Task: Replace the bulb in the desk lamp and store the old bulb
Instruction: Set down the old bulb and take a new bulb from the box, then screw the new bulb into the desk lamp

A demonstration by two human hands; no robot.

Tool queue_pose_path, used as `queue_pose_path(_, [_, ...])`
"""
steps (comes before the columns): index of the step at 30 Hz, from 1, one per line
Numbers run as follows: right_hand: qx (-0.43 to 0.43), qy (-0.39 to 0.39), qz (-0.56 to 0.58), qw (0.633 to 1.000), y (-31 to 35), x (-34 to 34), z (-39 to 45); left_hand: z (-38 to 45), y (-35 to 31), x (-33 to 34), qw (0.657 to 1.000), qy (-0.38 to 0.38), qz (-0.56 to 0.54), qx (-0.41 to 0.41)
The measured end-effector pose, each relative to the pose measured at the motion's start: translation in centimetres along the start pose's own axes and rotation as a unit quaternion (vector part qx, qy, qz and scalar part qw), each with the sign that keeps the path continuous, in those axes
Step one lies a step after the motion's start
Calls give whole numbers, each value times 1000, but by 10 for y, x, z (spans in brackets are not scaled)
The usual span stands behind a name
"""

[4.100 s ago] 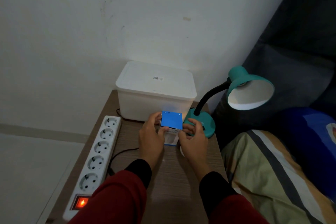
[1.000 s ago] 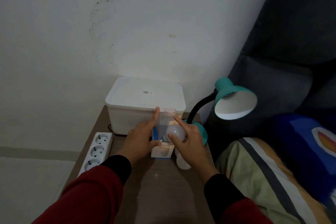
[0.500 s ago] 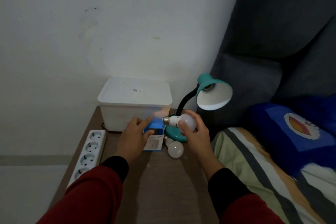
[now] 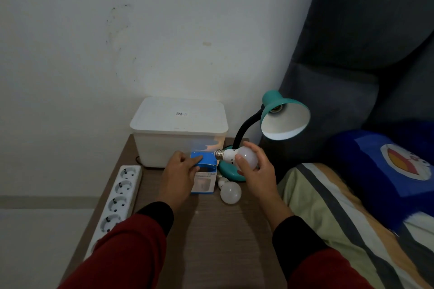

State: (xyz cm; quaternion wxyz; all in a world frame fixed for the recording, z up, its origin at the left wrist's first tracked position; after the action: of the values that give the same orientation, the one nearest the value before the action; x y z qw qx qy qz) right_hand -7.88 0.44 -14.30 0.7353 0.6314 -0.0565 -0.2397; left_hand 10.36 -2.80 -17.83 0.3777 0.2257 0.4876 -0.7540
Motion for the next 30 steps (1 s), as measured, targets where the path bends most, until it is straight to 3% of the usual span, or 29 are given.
queue_pose_path(6, [10, 7, 7, 1000, -5, 5, 0, -7, 9, 6, 1000, 8, 17, 24])
queue_pose_path(11, [11, 4, 9, 1000, -7, 7, 2, -9, 18, 5, 981, -4, 139, 137])
queue_pose_path(16, [16, 8, 10, 1000, -3, 5, 0, -7, 17, 5, 973, 72, 193, 105])
queue_pose_path(23, [11, -15, 10, 1000, 12, -4, -10, 6, -6, -11, 993, 79, 92, 0])
queue_pose_path(27, [19, -91, 70, 993, 29, -20, -17, 29, -40, -28, 998, 31, -31, -44])
queue_pose_path(30, [-4, -172, 80, 982, 39, -39, -17, 45, -78, -40, 996, -8, -90, -7])
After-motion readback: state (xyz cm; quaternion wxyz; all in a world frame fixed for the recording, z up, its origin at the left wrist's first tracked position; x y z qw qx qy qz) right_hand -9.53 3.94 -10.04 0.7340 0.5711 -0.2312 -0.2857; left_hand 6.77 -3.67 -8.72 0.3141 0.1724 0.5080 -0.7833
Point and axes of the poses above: each hand's wrist, its own z-axis towards the middle knuckle, its own x-axis out of the palm, y = z × x, the point moved 1 cm from there along z, towards the middle knuckle, and after that the axes turned 8 degrees about -y, right-handed, at the moved point
